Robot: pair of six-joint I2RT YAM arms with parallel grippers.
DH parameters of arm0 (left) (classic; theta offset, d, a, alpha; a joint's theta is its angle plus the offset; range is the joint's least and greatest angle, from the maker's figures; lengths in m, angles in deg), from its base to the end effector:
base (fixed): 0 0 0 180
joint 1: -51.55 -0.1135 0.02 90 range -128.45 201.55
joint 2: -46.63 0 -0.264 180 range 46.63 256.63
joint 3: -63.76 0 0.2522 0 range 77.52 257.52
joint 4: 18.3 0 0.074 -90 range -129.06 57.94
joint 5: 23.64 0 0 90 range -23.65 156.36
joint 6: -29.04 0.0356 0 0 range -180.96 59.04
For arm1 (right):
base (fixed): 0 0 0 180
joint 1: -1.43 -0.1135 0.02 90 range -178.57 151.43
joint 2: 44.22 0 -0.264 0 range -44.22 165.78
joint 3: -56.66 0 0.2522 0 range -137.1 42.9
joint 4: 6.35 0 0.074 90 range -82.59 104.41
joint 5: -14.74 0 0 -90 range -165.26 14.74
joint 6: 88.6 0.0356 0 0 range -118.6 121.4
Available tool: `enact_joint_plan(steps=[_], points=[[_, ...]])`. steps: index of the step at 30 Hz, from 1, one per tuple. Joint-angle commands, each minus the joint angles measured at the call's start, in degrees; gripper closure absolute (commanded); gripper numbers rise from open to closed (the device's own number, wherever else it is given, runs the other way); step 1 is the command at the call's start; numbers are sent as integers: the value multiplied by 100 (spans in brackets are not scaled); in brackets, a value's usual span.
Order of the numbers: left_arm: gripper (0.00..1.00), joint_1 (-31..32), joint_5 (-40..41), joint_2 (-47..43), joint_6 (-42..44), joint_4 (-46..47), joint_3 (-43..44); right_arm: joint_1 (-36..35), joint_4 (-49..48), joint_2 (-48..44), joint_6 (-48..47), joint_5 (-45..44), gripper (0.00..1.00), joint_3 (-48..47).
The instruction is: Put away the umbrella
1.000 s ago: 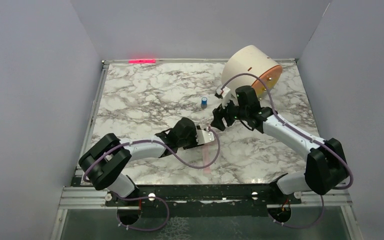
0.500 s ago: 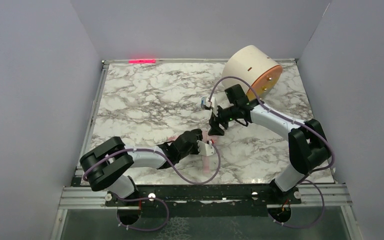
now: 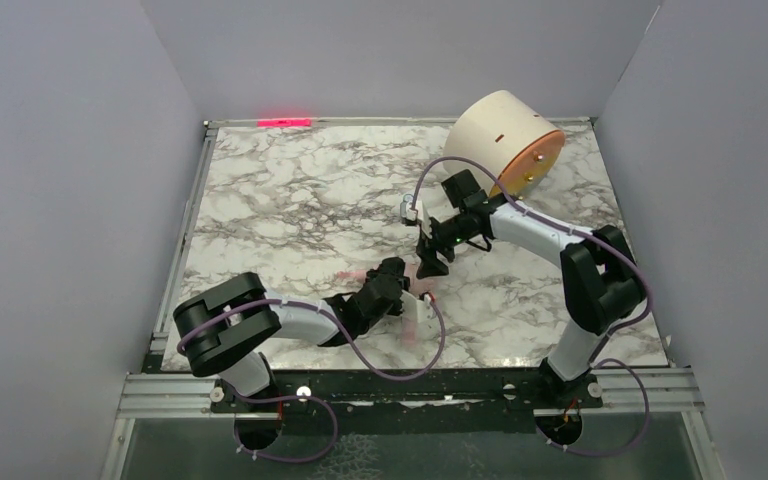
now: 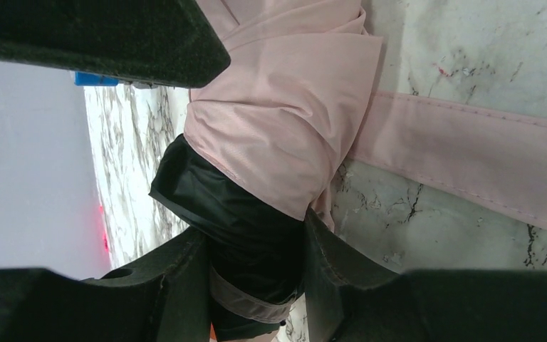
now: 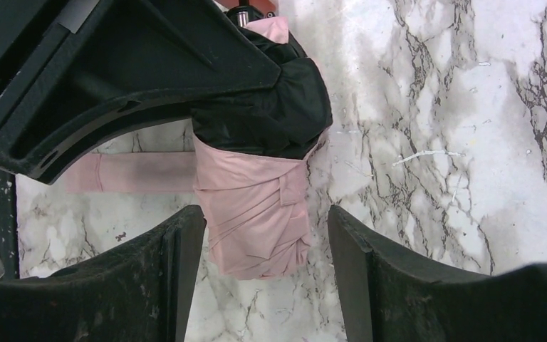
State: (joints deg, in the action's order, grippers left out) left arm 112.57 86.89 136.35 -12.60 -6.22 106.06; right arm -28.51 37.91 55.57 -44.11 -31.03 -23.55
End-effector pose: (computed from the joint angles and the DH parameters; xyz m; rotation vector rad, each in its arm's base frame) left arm 0.1451 -0.2362 0.1297 1.6348 1.4040 0.2639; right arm 0.2878 0.1944 0.1998 -1.6804 1.7945 0.9084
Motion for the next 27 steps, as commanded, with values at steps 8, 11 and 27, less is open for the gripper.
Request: enact_joint_plan(steps=[8,11,27], points=[[92,51,183,286,108,-775,-296,-169,-137,516,183,-150,22,-269],[91,60,187,269,121,-774,-303,-234,-231,563,297,-163,19,-241],[84,77,214,30,-50,-783,-239,-491,-72,1145,346,-1329,38,-165]])
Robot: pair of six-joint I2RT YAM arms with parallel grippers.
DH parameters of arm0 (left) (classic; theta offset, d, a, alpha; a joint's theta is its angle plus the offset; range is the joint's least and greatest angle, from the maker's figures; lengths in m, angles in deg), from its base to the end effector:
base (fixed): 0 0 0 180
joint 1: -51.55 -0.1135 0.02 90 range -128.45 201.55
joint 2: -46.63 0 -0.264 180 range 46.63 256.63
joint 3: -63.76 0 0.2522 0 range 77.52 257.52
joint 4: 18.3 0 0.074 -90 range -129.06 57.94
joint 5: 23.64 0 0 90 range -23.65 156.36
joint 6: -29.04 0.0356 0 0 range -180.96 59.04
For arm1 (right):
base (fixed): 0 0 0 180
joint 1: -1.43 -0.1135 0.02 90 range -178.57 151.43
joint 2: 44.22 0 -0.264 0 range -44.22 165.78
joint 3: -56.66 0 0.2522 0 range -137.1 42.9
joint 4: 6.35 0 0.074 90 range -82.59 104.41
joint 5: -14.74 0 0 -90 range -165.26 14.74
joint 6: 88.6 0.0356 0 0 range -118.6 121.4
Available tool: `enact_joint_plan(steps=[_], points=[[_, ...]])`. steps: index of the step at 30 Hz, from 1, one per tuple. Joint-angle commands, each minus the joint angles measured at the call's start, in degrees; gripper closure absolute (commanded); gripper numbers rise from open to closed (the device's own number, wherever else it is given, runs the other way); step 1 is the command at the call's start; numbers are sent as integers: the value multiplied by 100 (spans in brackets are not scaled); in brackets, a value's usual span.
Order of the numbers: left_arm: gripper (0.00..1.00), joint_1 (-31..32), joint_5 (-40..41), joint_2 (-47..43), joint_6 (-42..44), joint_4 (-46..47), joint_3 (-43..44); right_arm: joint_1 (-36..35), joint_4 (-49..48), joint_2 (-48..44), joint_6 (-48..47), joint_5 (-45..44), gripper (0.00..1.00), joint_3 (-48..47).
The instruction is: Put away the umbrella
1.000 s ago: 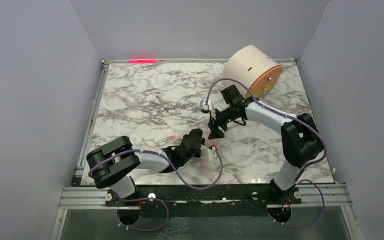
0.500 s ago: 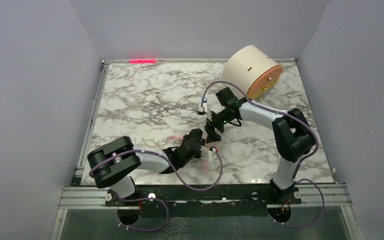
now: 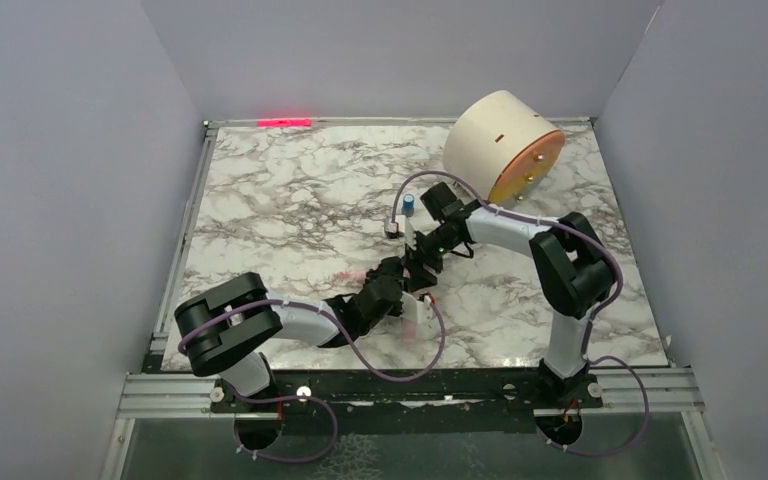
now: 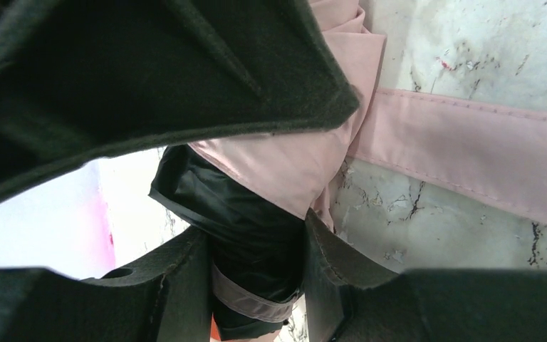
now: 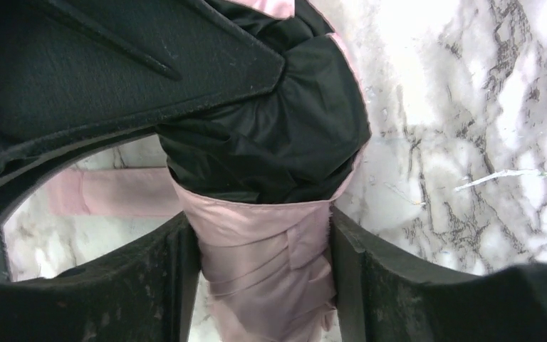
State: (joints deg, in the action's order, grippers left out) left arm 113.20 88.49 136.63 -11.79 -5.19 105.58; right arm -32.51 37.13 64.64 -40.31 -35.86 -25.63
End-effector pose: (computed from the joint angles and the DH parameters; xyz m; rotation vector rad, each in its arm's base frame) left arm 0.1427 -0.2363 0.1281 1.6347 1.3910 0.2945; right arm 0.2906 0.2228 0.1551 -1.7322 1.9629 0.9022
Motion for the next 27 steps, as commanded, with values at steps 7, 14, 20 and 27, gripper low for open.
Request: enact_joint_plan(steps=[7,14,20,27], points=[[60,23,133,-912,-779,-1074,-50,-96,-602,22,282,-1309,64,517],[31,25,-415,-2875,-1833,-1976,-168,-100,-944,-164,362,-1599,69,818],[28,15,-522,-4786,-2740,-2864,-260,-183,-1224,-338,360,-1999,71,1031],[21,-1021,166,-5108,-4067,-2841,10,-670,-1896,-723,331,-3115,71,1628]])
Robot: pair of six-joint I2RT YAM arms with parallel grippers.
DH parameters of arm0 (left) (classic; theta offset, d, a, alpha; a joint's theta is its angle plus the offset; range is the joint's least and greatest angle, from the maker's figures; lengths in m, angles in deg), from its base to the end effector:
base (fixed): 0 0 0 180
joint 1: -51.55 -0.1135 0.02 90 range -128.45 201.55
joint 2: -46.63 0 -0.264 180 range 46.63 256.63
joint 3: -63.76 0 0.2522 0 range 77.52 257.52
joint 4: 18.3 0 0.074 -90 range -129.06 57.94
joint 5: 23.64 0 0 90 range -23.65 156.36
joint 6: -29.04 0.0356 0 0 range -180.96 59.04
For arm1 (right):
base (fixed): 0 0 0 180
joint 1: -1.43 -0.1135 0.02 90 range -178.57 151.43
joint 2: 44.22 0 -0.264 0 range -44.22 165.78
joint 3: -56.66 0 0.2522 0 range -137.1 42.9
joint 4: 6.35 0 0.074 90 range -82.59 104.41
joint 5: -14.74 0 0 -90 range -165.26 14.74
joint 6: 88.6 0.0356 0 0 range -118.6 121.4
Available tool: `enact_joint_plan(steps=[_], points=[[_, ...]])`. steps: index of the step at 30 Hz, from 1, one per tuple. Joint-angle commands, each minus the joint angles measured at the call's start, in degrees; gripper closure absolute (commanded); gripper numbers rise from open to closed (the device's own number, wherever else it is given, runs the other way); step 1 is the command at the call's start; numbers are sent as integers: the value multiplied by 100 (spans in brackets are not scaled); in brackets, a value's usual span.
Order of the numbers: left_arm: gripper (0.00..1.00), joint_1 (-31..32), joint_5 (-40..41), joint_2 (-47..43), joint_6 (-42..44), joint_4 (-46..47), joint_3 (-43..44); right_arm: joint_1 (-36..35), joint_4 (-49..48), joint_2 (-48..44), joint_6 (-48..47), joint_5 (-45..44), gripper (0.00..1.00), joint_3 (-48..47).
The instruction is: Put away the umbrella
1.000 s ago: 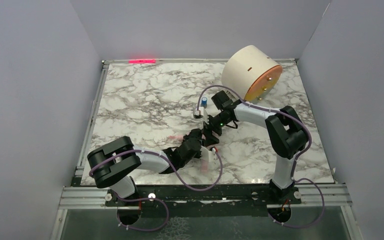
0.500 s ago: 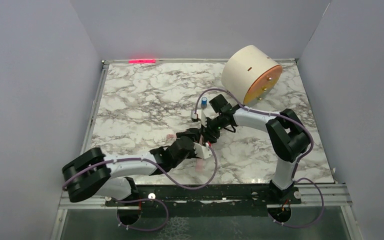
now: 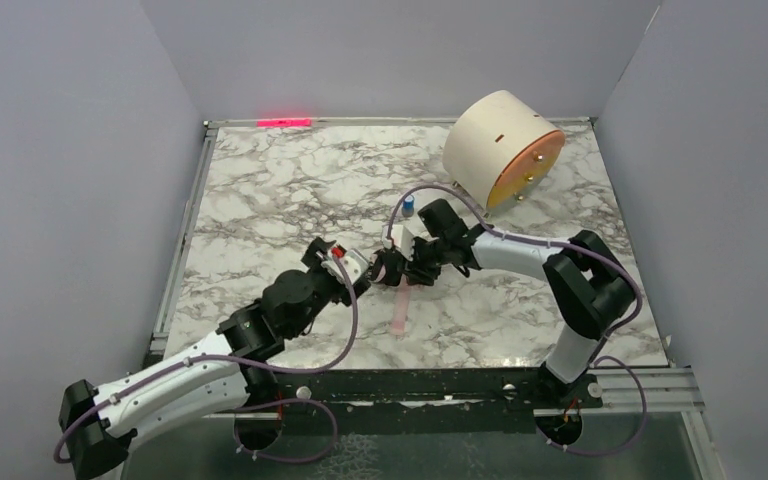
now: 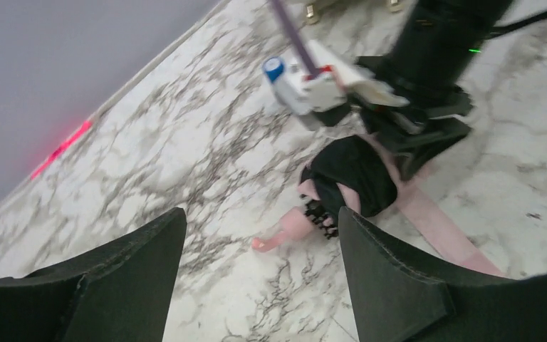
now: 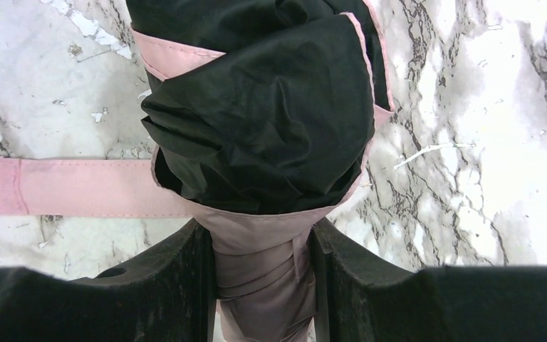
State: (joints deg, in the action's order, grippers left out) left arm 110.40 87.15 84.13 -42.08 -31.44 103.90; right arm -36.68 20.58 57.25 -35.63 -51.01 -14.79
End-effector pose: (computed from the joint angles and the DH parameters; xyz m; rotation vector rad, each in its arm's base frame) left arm 0.0977 -0.1372 0.2663 0.8780 1.5091 -0.1931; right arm 0.2655 0.2269 0.1568 -1.6625 1.8980 0.5480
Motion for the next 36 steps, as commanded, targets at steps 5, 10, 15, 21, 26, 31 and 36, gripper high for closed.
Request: enact_joint_plan(steps=[5,10,15,21,26,31,36], points=[[18,-2421,-1075,642,-1635,266,361,-772,-943,-206,-33,-2318,71,1142],[14,-3523,-2311,1647,-1865,681,740,-1314,-1701,-217,17,-3273,72,1671],[14,-3707,-3078,2623,-1704,764,1048,-1680,-2265,-159,-125,-4032,73,2065],[10,-3713,-4641,2934,-505,522,1291,-1851,-2752,-218,-309,-4412,73,2480],[9,-3714,-6018,3617,471,-537,1827,-2044,-3088,-258,-456,-4622,73,2652],[9,-3705,-7078,4648,1346,-1721,2683,-2259,-3241,-261,-506,-4644,74,2714],[9,-3701,-7221,5424,1678,-2207,3446,-2367,-3303,-217,-502,-4635,73,2763]])
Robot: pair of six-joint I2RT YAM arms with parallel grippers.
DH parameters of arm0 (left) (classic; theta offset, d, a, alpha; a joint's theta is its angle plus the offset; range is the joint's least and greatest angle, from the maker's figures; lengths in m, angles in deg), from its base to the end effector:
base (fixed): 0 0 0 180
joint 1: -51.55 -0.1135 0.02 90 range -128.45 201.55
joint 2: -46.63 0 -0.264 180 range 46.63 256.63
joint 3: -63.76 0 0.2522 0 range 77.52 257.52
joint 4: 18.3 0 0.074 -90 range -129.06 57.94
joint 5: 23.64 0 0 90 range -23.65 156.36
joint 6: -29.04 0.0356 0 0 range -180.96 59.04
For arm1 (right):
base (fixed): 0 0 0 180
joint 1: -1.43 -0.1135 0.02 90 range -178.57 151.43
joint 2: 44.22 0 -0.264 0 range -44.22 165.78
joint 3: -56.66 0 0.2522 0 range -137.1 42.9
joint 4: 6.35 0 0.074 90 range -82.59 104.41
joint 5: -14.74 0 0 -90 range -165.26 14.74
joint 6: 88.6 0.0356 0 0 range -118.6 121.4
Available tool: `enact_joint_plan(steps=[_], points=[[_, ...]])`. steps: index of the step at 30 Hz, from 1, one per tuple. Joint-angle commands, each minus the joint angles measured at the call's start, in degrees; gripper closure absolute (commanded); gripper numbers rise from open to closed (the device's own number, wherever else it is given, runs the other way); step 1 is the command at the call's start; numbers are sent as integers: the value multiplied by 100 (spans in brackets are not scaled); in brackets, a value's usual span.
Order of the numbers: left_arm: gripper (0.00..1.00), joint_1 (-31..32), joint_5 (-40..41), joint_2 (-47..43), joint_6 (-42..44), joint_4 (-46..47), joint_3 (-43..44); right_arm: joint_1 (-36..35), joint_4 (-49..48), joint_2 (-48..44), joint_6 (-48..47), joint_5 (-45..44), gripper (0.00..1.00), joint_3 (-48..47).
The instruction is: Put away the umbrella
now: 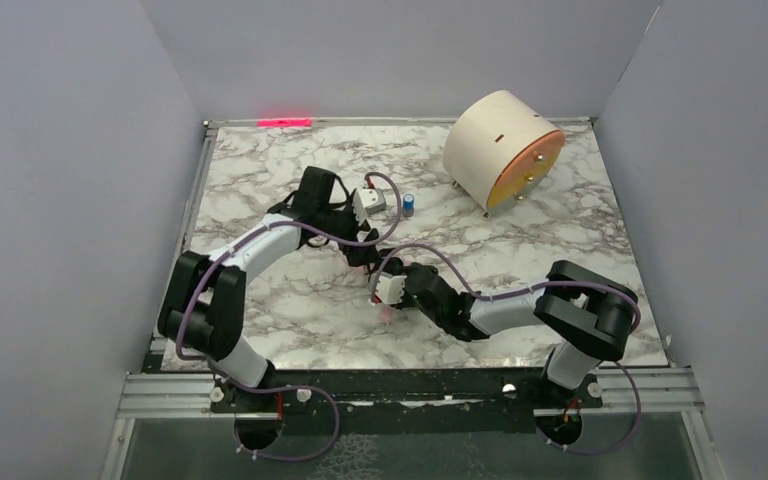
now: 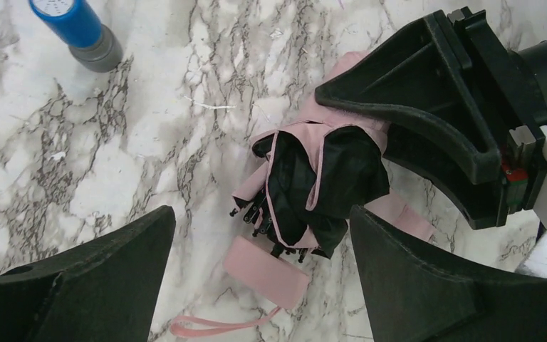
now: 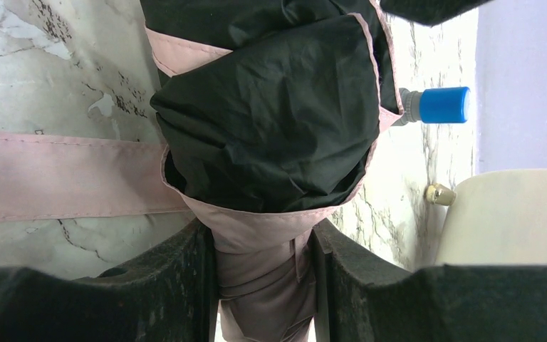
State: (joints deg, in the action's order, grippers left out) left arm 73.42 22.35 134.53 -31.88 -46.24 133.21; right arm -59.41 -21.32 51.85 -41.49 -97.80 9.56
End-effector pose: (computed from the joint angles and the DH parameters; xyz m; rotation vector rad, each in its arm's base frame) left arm 0.2861 -0.1415 0.2254 1.2750 1.8441 -0.8370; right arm 0.1591 0.2571 0.1260 -1.5223 1.4795 -0.2404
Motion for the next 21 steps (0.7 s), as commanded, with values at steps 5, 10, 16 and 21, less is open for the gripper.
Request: enact_joint_plan(steps=[5,10,16,21], points=[[9,93,-744,929,991,-1154,1035,-95,895,364,80,39,73,280],[9,320,-864,1460,1331,-1836,1418,-105,900,382,88,40,74,241],[8,647,-563,2025,1537,-2258,1577,-108,912,374,122,35,74,241],[17,805,-50,2301,1775,-2362,1590,-104,931,326,141,31,74,249]])
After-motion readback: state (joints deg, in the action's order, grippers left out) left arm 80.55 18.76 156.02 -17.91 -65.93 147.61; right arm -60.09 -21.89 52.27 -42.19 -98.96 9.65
